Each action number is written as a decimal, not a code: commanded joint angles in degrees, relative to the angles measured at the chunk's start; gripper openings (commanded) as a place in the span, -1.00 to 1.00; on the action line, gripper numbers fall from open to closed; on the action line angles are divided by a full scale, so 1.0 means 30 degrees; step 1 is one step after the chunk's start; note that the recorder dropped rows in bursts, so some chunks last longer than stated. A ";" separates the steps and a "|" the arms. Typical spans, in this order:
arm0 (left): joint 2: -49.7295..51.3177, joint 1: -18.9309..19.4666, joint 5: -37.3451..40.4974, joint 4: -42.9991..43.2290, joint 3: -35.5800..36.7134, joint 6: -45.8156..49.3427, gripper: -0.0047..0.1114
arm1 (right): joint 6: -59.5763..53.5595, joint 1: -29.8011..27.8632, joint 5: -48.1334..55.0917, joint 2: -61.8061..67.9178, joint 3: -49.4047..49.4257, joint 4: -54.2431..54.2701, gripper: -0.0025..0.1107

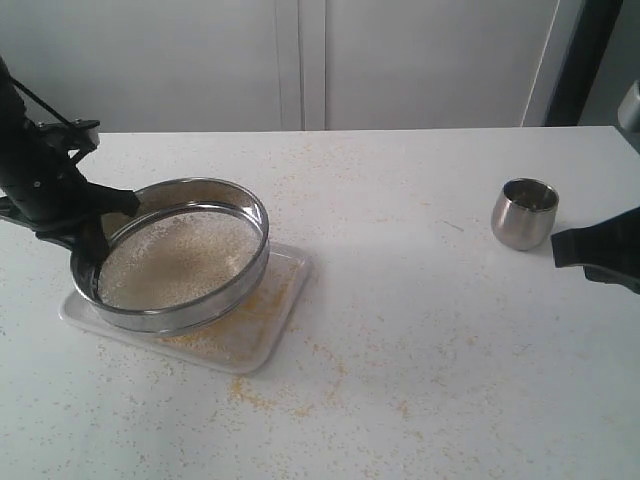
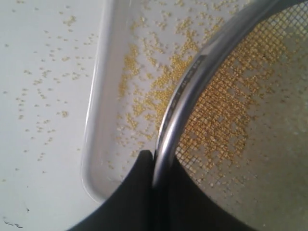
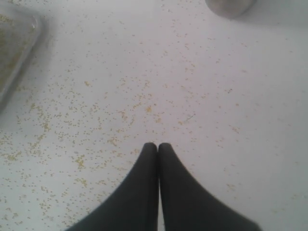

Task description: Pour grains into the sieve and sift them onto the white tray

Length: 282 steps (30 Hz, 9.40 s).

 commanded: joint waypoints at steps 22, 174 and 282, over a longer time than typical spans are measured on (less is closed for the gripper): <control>0.0009 -0.2952 -0.0043 -0.1337 -0.0056 0.0000 -0.92 | 0.0000 -0.0024 -0.0079 -0.0081 0.0088 -0.0097 -0.96; 0.1833 -0.5943 0.6777 0.3732 -0.9087 -0.4397 -0.92 | 0.0424 -0.0024 -0.0399 -0.0081 0.0088 -0.0104 -0.96; -3.1687 0.1465 -0.1619 0.3278 1.8351 -0.0869 -0.92 | 0.0803 -0.0024 -0.0396 -0.0081 0.0088 -0.0104 -0.96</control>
